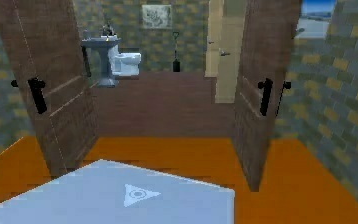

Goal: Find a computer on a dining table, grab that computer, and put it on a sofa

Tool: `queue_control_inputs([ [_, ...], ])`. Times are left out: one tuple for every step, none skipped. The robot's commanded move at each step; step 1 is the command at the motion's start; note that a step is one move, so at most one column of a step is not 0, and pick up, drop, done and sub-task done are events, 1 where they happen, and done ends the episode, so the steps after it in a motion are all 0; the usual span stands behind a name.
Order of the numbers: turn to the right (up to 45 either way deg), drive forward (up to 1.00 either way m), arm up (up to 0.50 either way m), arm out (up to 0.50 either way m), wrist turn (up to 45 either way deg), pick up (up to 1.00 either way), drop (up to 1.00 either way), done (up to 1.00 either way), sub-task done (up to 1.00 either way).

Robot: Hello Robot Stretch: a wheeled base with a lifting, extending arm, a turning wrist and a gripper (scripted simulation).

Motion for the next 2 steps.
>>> queue_control_inputs([
  [0.0,1.00,0.00,0.00,0.0,0.00,0.00,0.00,0.00],
  [0.0,1.00,0.00,0.00,0.0,0.00,0.00,0.00,0.00],
])
